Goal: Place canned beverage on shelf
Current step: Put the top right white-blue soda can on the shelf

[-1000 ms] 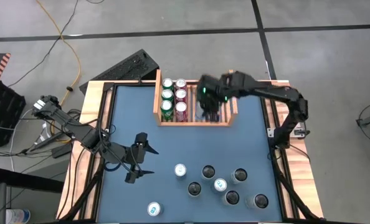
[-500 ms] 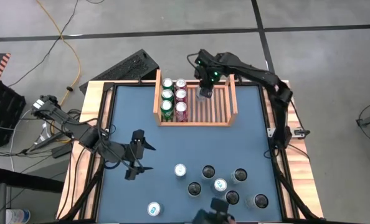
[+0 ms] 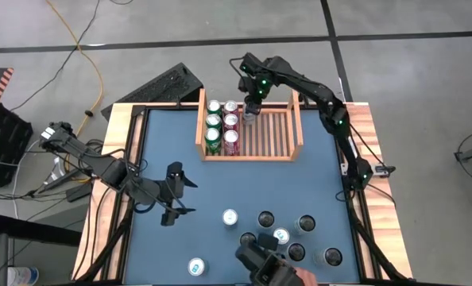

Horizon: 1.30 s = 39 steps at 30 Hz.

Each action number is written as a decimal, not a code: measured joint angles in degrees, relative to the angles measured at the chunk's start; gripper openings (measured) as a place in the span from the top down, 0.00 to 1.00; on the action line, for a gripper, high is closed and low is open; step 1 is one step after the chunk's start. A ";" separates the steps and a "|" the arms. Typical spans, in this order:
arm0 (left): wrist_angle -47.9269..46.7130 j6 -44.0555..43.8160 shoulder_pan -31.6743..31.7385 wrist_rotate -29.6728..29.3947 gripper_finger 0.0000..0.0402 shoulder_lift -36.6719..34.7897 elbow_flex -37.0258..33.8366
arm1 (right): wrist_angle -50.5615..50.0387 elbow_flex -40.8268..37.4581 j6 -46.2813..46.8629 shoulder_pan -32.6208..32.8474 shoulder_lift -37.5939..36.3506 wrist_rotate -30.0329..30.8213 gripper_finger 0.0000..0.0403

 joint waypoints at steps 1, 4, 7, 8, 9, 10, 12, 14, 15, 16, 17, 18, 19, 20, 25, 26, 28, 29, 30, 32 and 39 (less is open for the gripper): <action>-0.09 -0.26 0.02 -0.19 0.15 -0.10 0.00 | -0.08 0.08 0.00 0.01 0.29 -0.20 0.62; -0.21 -0.57 0.02 -0.60 0.15 -0.08 0.02 | -0.72 0.17 0.09 -0.41 0.57 -0.20 0.62; -0.08 -0.59 0.02 -0.62 0.15 -0.08 0.02 | 0.59 0.15 -0.15 -0.30 0.66 -0.64 0.62; -0.11 -0.59 0.02 -0.68 0.15 -0.08 0.02 | 1.04 0.13 -0.17 -0.15 0.64 -0.70 0.62; -0.11 -0.60 0.02 -0.76 0.15 -0.08 0.02 | 1.46 0.10 -0.19 -0.17 0.54 -0.80 0.62; -0.11 -0.66 0.02 -0.77 0.15 -0.08 0.02 | 1.74 0.06 -0.24 -0.16 0.48 -0.77 0.62; -0.04 -0.79 0.02 -0.80 0.15 -0.08 0.02 | 2.15 0.02 -0.24 -0.17 0.46 -0.90 0.62; -0.13 -0.79 0.02 -0.81 0.15 -0.08 0.02 | 2.00 0.02 -0.21 -0.24 0.48 -0.90 0.62; -0.08 -0.79 0.02 -0.87 0.15 -0.08 0.02 | 2.06 0.02 -0.21 -0.26 0.63 -0.92 0.62; -0.06 -0.79 0.02 -0.93 0.15 -0.08 0.02 | 2.10 0.02 -0.20 -0.26 0.67 -1.02 0.62; -0.09 -0.79 0.02 -0.94 0.15 -0.08 0.02 | 2.07 0.02 -0.18 -0.28 0.68 -1.04 0.62; -0.11 -0.79 0.02 -0.94 0.15 -0.08 0.02 | 2.15 0.02 -0.20 -0.28 0.68 -1.03 0.62; -0.11 -0.79 0.02 -0.94 0.15 -0.08 0.02 | 2.29 0.02 -0.21 -0.28 0.68 -1.03 0.62; -0.08 -0.79 0.02 -0.94 0.15 -0.08 0.02 | 2.39 0.02 -0.21 -0.28 0.68 -1.01 0.62; -0.08 -0.79 0.02 -0.94 0.15 -0.08 0.02 | 3.42 0.00 -0.16 -0.09 0.80 -1.00 0.52; -0.08 -0.79 0.01 -0.94 0.15 -0.08 0.02 | 3.39 -0.01 0.01 -0.08 0.82 -0.96 0.48; -0.11 -0.79 0.02 -0.94 0.15 -0.08 0.02 | 3.32 -0.03 0.52 -0.08 0.86 -0.97 0.40; -0.10 -0.76 0.02 -0.94 0.15 -0.08 0.02 | 3.29 -0.04 0.62 -0.03 0.86 -0.97 0.38; -0.08 -0.64 0.01 -0.94 0.15 -0.08 0.02 | 3.33 -0.04 0.64 0.07 0.86 -0.95 0.36; -0.11 -0.59 0.00 -0.94 0.15 -0.08 0.02 | 3.37 -0.03 0.38 0.26 0.86 -0.88 0.34; -0.08 -0.64 0.00 -0.91 0.15 -0.08 0.02 | 3.29 -0.03 0.22 0.66 0.86 -0.80 0.33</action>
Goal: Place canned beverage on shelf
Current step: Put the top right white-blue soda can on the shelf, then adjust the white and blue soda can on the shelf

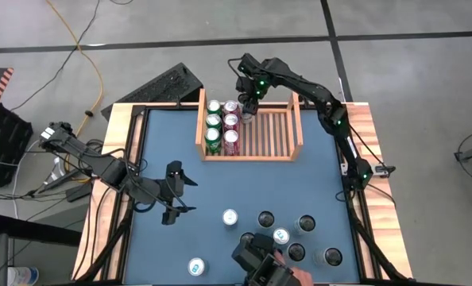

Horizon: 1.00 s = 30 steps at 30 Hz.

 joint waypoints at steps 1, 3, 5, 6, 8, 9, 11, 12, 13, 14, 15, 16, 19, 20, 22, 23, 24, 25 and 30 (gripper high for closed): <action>0.00 -0.02 0.00 0.01 0.15 0.00 0.00 | -0.16 -0.01 0.02 0.00 0.00 0.03 0.33; 0.00 -0.15 0.00 0.01 0.15 0.00 0.00 | -0.46 0.00 0.02 -0.02 -0.01 0.03 0.33; 0.00 -0.24 -0.02 0.15 0.15 0.00 0.00 | -1.19 -0.03 0.04 -0.04 -0.42 0.05 0.33; 0.00 -0.26 -0.02 0.37 0.15 0.00 0.00 | -1.45 -0.03 0.05 -0.04 -0.78 0.05 0.33; 0.00 -0.26 -0.02 0.43 0.15 0.00 0.00 | -1.94 -0.03 0.07 -0.04 -1.99 0.05 0.33; 0.02 -0.26 -0.02 0.43 0.15 0.00 0.00 | -2.63 -0.03 0.05 -0.04 -2.74 0.05 0.33; 0.32 -0.13 -0.02 0.47 0.15 0.00 0.00 | -3.88 -0.03 0.14 -0.04 -4.27 0.05 0.33; 0.54 0.01 -0.02 0.59 0.15 0.00 0.00 | -4.68 -0.03 0.23 -0.04 -5.12 0.05 0.33; 0.70 0.03 -0.02 0.86 0.15 0.00 0.00 | -5.75 -0.03 0.24 -0.04 -6.02 0.05 0.33; 0.74 0.04 -0.02 0.96 0.15 0.00 0.00 | -6.80 -0.03 0.25 0.03 -6.99 0.05 0.33; 0.76 0.05 -0.02 1.35 0.15 0.00 0.00 | -7.54 -0.03 0.31 0.20 -8.04 0.05 0.33; 0.91 0.13 -0.02 1.59 0.15 0.00 0.00 | -8.23 -0.03 0.48 0.30 -9.13 0.07 0.33; 1.62 0.26 -0.02 1.96 0.15 0.00 0.00 | -9.09 0.02 0.50 0.47 -12.13 0.03 0.33; 2.00 0.28 -0.02 2.12 0.15 0.00 0.00 | -9.11 0.03 0.50 0.54 -12.85 0.00 0.33; 2.48 0.18 -0.02 2.21 0.15 0.00 0.00 | -9.40 0.03 0.50 0.66 -14.20 0.00 0.33; 2.79 -0.12 -0.02 2.42 0.15 0.00 0.00 | -9.66 0.03 0.48 0.66 -14.82 0.00 0.33; 3.21 -0.33 -0.02 2.74 0.15 0.00 0.00 | -9.92 0.03 0.46 0.66 -15.46 -0.06 0.33; 3.77 -0.53 -0.02 3.09 0.15 0.02 0.00 | -10.41 0.03 0.44 0.66 -16.11 -0.24 0.33; 6.02 -1.48 -0.02 3.84 0.15 0.00 0.00 | -17.49 0.03 0.24 0.59 -17.73 -2.51 0.33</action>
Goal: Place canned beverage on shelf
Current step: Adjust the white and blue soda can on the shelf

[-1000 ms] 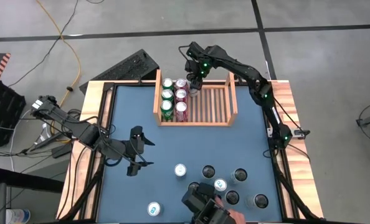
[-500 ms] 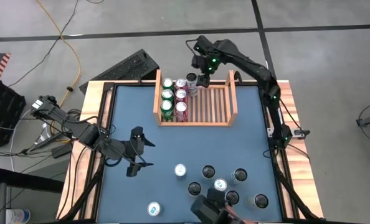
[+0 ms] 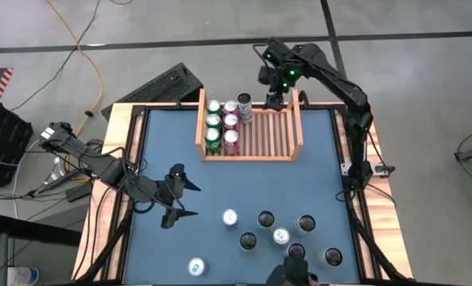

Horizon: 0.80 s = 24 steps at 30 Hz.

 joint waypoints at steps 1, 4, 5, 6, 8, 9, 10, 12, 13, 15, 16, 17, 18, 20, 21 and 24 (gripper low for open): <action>0.08 -0.36 0.00 0.00 0.15 0.00 0.00 | -1.85 -0.02 0.05 0.00 -0.34 -1.21 0.33; 0.41 -0.89 0.00 -0.02 0.15 0.01 0.00 | -3.66 -0.50 3.45 0.85 -2.15 -5.41 0.33; 0.72 -0.90 0.00 -0.02 0.15 0.02 0.00 | -3.61 -1.35 5.20 1.44 -3.29 -6.73 0.33; 0.98 -0.90 0.00 -0.02 0.15 0.02 0.00 | -3.93 -2.16 5.65 2.15 -4.60 -8.18 0.33; 0.96 -0.90 0.00 -0.02 0.15 0.02 0.00 | -3.80 -4.00 5.86 4.60 -7.40 -9.42 0.33; 0.93 -0.90 -0.03 -0.01 0.15 0.04 0.00 | -3.88 -5.06 6.67 6.13 -9.05 -9.41 0.33; 0.93 -0.88 -0.16 0.04 0.15 0.04 0.00 | -3.90 -6.26 8.04 7.59 -10.77 -9.42 0.33; 0.89 -0.36 -0.47 0.47 0.15 0.04 0.00 | -3.89 -8.72 12.22 11.63 -14.10 -9.31 0.33; 0.85 -0.08 -0.68 0.48 0.15 0.04 0.00 | -3.88 -10.04 14.76 14.15 -15.70 -8.23 0.33; 0.63 0.81 -0.99 0.46 0.15 0.04 0.00 | -3.92 -13.37 20.37 19.92 -18.93 -4.35 0.33; 0.69 1.24 -1.09 0.46 0.15 0.04 0.00 | -3.80 -15.25 23.13 23.19 -20.29 -1.99 0.33; 0.69 1.64 -1.18 0.46 0.15 0.04 0.02 | -3.34 -17.20 25.66 26.58 -21.44 0.27 0.33; 0.68 2.16 -1.20 0.44 0.15 0.04 0.02 | -2.72 -19.19 27.81 29.94 -22.50 2.21 0.33; 0.80 3.10 -1.19 0.44 0.15 0.04 0.02 | -0.52 -23.14 31.24 36.20 -23.87 5.98 0.33; 0.93 3.59 -1.19 0.42 0.15 0.04 0.01 | 1.05 -24.92 32.82 39.05 -24.30 7.73 0.33; 0.93 4.14 -1.18 0.39 0.15 0.05 0.02 | 6.07 -28.96 37.68 46.07 -24.60 13.03 0.33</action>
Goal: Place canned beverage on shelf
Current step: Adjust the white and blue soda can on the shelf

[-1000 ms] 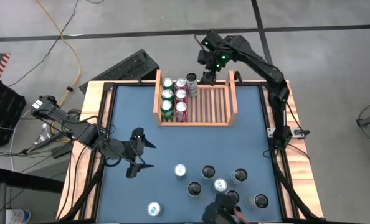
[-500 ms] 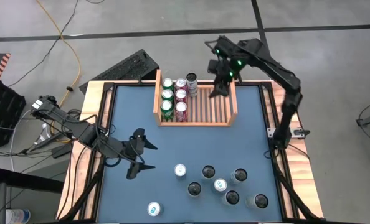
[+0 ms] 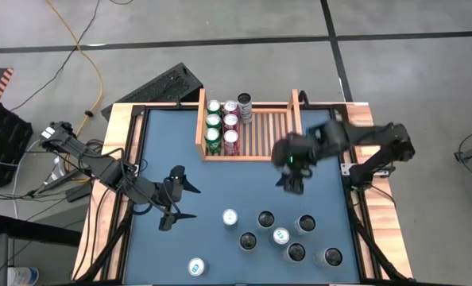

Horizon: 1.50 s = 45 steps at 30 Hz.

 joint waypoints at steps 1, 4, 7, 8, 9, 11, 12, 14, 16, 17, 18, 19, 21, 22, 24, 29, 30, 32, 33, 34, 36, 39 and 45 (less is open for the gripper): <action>0.06 0.00 0.00 -0.02 0.15 0.16 0.00 | 1.66 -1.05 1.60 1.92 0.08 1.37 0.33; 0.23 0.00 -0.03 0.02 0.15 0.52 0.00 | 6.96 -3.72 4.00 6.47 1.16 3.05 0.33; 1.08 -0.01 -0.04 -0.01 0.15 0.50 0.00 | 8.81 -4.60 1.48 9.03 2.76 9.82 0.33; 1.37 0.03 -0.06 -0.20 0.15 0.50 0.00 | 9.04 -4.50 -0.05 9.21 3.58 13.24 0.33; 1.49 0.04 -0.04 -0.44 0.15 0.50 0.00 | 9.14 -4.42 -2.47 8.77 3.88 16.62 0.33; 1.68 0.04 -0.04 -0.68 0.15 0.50 0.00 | 9.23 -4.42 -6.78 7.46 3.36 21.44 0.33; 1.91 0.03 -0.04 -0.71 0.15 0.50 0.00 | 9.94 -4.42 -9.07 6.11 3.19 22.93 0.33; 1.94 -0.39 -0.04 -0.83 0.15 0.50 0.00 | 13.22 -4.29 -13.35 2.54 2.84 23.21 0.33; 2.34 -0.93 -0.04 -1.05 0.15 0.50 0.00 | 15.84 -4.31 -17.42 -1.17 2.26 22.65 0.33; 2.54 -1.35 -0.04 -1.41 0.15 0.50 0.00 | 16.71 -4.33 -19.99 -3.41 2.13 22.51 0.33; 2.53 -1.58 -0.04 -1.90 0.15 0.50 0.00 | 18.24 -4.35 -22.80 -5.58 1.97 22.40 0.33; 2.49 -1.86 -0.04 -2.08 0.15 0.50 0.00 | 20.04 -4.31 -25.28 -8.02 1.92 21.84 0.33; 2.53 -2.16 -0.04 -2.13 0.15 0.50 0.00 | 22.00 -4.30 -29.44 -13.24 1.95 18.12 0.33; 2.52 -2.23 -0.04 -2.18 0.15 0.50 0.00 | 23.24 -4.33 -31.05 -16.01 2.02 15.52 0.33; 2.50 -2.25 -0.04 -2.34 0.15 0.50 0.00 | 27.44 -4.93 -33.79 -21.51 2.10 9.07 0.33; 2.42 -1.62 -0.04 -2.74 0.15 0.50 0.00 | 38.64 -8.42 -36.52 -33.07 3.51 2.86 0.33; 2.41 -1.57 -0.04 -2.78 0.15 0.50 0.00 | 42.02 -9.04 -36.60 -34.57 4.10 2.22 0.33; 2.29 -1.50 -0.04 -3.19 0.15 0.50 0.00 | 46.74 -9.91 -36.64 -37.85 5.20 0.19 0.33; 2.25 -1.27 -0.04 -3.72 0.15 0.50 0.00 | 47.07 -10.17 -36.77 -39.37 5.99 -0.58 0.33; 2.21 -1.11 -0.04 -4.13 0.15 0.50 0.00 | 49.27 -10.21 -36.83 -40.07 7.29 -1.27 0.33; 1.96 -1.04 -0.04 -5.40 0.15 0.50 0.00 | 53.73 -9.70 -36.80 -41.27 9.71 -2.71 0.33; 1.96 -1.05 0.11 -6.06 0.15 0.50 0.00 | 54.89 -7.72 -36.52 -42.73 12.91 -3.44 0.33; 1.46 -1.38 0.11 -6.80 0.15 0.50 0.00 | 52.63 -3.72 -34.77 -44.24 19.51 -3.35 0.33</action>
